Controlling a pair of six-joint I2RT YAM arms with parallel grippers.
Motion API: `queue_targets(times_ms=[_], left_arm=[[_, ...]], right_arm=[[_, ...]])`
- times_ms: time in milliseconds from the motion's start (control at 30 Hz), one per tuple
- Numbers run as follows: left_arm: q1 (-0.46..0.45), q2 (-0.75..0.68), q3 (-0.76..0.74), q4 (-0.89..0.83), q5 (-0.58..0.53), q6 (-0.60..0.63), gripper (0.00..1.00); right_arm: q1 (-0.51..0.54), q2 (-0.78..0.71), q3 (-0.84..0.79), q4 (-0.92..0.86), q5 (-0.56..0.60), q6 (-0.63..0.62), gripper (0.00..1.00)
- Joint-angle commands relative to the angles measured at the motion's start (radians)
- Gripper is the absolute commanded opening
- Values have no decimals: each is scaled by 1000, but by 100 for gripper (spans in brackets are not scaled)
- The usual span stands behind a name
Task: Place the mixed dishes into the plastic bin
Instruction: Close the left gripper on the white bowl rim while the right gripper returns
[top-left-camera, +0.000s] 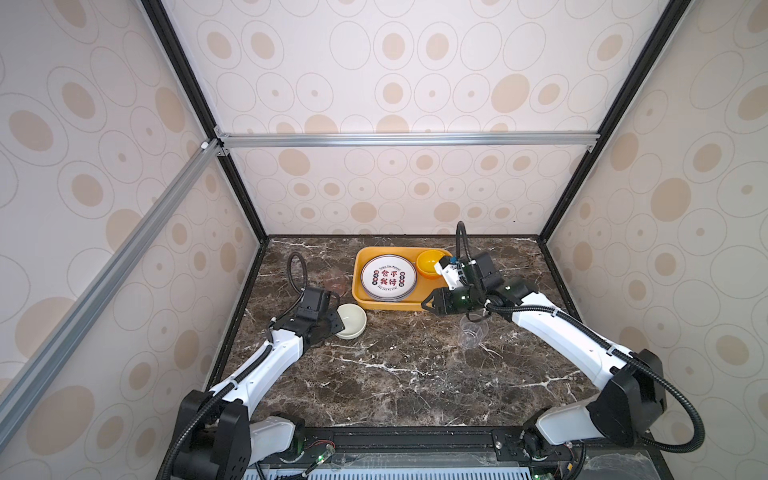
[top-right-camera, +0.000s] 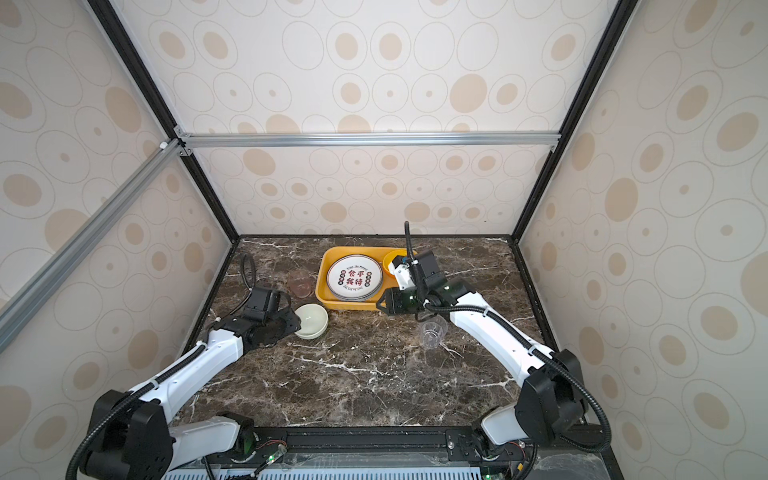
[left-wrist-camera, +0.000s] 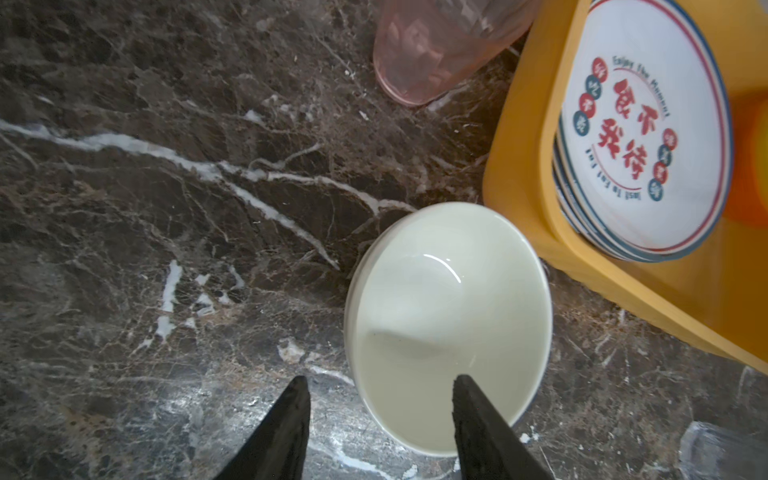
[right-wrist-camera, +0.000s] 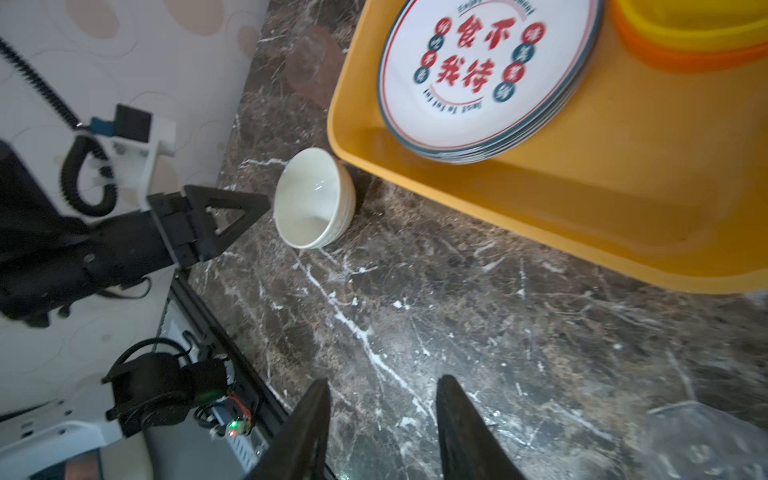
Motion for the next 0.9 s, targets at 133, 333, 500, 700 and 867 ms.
queue_targets(times_ms=[133,333,500,700,867], left_arm=[[9,84,-7,57,-33,33,51],[12,124,-17,96,-11,38,42],[11,134,-20,103,-5,42,30],[11,122,-30,92,1,49,13],[11,77,-49,64,0,56,2]], right_arm=[[48,-15,-106,162,-65,56,45],[59,9,-92,145,-31,55,44],[62,17,-86,142,-19,56,44],[61,32,-78,128,15,56,44],[60,49,-67,116,44,61,44]])
